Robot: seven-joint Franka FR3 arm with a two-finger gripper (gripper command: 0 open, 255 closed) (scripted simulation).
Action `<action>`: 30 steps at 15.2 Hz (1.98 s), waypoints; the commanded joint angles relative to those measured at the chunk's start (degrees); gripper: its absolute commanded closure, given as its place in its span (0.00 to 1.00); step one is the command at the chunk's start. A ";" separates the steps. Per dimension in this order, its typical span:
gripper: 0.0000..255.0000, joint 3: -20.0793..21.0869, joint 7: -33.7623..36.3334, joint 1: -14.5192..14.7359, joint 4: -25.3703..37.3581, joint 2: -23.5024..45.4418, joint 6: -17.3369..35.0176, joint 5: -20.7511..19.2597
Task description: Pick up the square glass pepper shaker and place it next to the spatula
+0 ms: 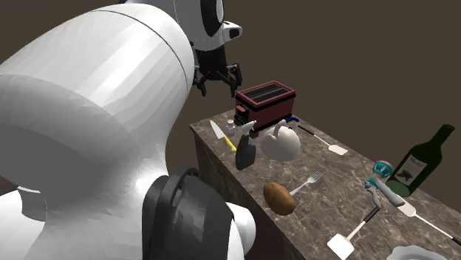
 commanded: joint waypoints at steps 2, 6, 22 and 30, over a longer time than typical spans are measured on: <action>0.00 -0.05 0.03 -0.07 -0.12 1.73 1.47 0.02; 0.00 -0.21 0.15 -0.36 0.11 9.08 7.10 0.08; 0.00 -0.42 0.46 -1.20 12.23 42.95 22.79 0.05; 0.00 -0.51 0.41 -1.21 24.90 61.09 25.23 0.03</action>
